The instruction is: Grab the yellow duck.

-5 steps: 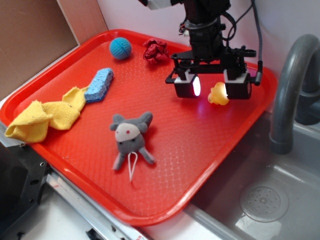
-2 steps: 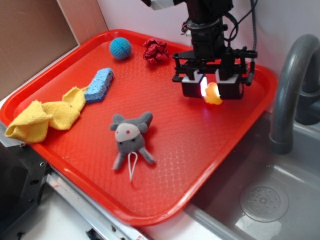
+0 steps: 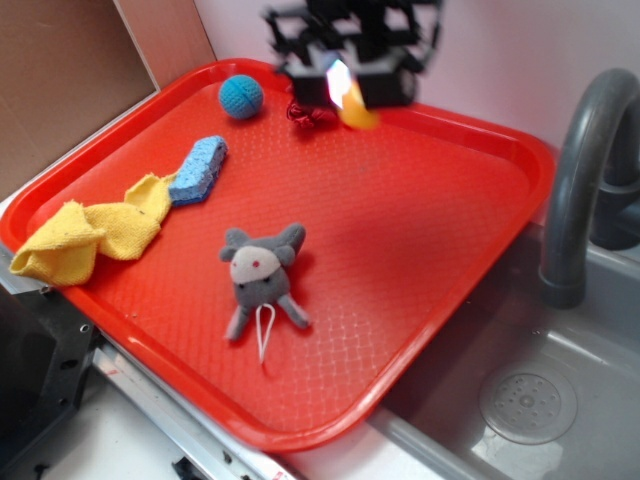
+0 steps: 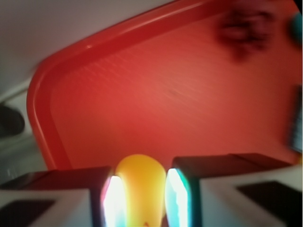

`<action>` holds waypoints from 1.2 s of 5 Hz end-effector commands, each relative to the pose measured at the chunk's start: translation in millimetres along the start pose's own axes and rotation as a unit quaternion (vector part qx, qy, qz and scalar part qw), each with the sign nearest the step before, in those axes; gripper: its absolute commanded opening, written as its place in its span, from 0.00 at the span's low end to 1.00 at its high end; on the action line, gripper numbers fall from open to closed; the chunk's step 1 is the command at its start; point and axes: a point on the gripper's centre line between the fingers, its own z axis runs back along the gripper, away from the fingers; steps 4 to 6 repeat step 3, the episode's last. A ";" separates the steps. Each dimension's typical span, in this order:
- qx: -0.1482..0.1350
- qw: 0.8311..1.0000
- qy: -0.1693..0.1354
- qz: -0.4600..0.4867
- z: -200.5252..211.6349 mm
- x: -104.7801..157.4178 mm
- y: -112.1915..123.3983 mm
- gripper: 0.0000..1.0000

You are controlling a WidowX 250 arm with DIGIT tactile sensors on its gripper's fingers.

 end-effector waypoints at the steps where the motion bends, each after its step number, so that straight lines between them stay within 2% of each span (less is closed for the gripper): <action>1: -0.009 0.996 -0.092 0.008 93.0 -46.5 39.0 0.00; 2: -0.065 0.991 -0.108 0.049 107.1 -58.8 60.8 0.00; 3: -0.046 0.990 -0.119 0.058 103.1 -52.6 64.3 0.00; 6: -0.046 0.990 -0.119 0.058 103.1 -52.6 64.3 0.00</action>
